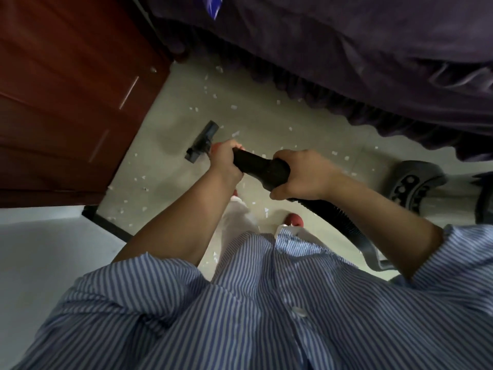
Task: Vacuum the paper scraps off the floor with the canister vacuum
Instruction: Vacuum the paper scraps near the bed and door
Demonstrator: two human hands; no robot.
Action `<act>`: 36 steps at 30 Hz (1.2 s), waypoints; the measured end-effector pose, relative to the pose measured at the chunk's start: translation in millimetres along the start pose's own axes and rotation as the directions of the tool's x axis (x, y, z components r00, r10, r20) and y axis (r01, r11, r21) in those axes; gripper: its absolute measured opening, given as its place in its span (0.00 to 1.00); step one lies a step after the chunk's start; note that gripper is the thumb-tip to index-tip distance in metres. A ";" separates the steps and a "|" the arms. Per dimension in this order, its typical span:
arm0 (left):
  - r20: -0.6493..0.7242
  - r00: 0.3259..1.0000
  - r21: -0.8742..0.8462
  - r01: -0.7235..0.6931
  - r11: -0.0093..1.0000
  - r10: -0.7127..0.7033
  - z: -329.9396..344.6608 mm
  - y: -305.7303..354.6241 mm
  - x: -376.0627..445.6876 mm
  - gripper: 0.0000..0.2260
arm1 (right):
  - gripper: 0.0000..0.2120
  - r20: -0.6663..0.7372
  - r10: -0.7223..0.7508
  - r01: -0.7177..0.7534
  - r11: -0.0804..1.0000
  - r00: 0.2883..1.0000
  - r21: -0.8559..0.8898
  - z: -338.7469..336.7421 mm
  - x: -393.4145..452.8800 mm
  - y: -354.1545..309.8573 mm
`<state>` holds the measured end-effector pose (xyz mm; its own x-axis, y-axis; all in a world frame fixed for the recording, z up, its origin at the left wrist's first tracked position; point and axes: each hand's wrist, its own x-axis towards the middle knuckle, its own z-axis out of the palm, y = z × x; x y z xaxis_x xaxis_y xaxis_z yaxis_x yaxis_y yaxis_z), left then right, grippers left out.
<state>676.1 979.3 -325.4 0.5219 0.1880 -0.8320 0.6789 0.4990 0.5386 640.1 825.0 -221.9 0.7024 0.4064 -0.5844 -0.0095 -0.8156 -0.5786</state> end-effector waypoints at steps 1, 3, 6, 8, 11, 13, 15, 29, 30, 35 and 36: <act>0.006 1.000 0.002 -0.005 1.000 0.005 -2.0 13.0 5.7 0.15 | 0.18 -0.017 -0.003 0.002 1.000 1.000 -0.006 0.4 12.4 -6.5; 0.011 1.000 0.020 0.002 1.000 -0.002 -3.6 35.6 20.6 0.16 | 0.19 -0.050 -0.003 0.003 1.000 0.999 0.003 0.6 34.1 -16.7; 0.046 0.999 0.036 -0.022 0.999 0.020 -4.6 77.7 52.2 0.18 | 0.20 -0.111 0.002 0.001 0.999 0.994 0.034 -5.8 77.1 -37.4; 0.089 0.996 0.081 -0.023 0.996 0.016 -3.8 114.7 77.1 0.22 | 0.20 -0.157 0.028 -0.022 0.999 0.987 0.045 -15.1 112.0 -53.6; 0.101 0.995 0.160 -0.017 0.987 0.001 1.4 160.5 112.4 0.23 | 0.19 -0.184 0.080 -0.066 0.995 0.980 0.079 -29.4 160.4 -72.1; 0.079 0.997 0.212 0.010 0.977 -0.028 6.9 188.2 135.9 0.18 | 0.20 -0.185 0.114 -0.095 0.989 0.976 0.111 -37.1 194.6 -82.3; 0.059 0.997 0.256 0.025 0.966 -0.041 11.9 211.1 162.3 0.17 | 0.20 -0.192 0.149 -0.121 0.981 0.970 0.151 -40.9 227.9 -87.4; 0.033 0.979 0.457 0.164 0.874 -0.201 33.0 235.7 221.3 0.15 | 0.23 -0.208 0.304 -0.238 0.926 0.930 0.292 -33.3 293.5 -79.3; 0.036 0.977 0.451 0.170 0.876 -0.209 31.9 231.5 219.5 0.15 | 0.23 -0.206 0.311 -0.245 0.925 0.928 0.290 -31.0 289.2 -79.0; 0.039 0.971 0.449 0.194 0.872 -0.236 23.0 209.5 202.5 0.15 | 0.23 -0.192 0.325 -0.269 0.925 0.926 0.269 -17.2 261.9 -79.7; 0.041 0.972 0.446 0.191 0.874 -0.233 21.6 207.4 200.6 0.15 | 0.23 -0.196 0.323 -0.266 0.926 0.926 0.269 -15.3 259.0 -80.0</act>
<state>932.7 1102.2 -377.8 0.3699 0.0319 -0.9285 0.9237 0.0948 0.3713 833.7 989.2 -318.3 0.7869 0.0316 -0.6163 -0.3874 -0.7522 -0.5331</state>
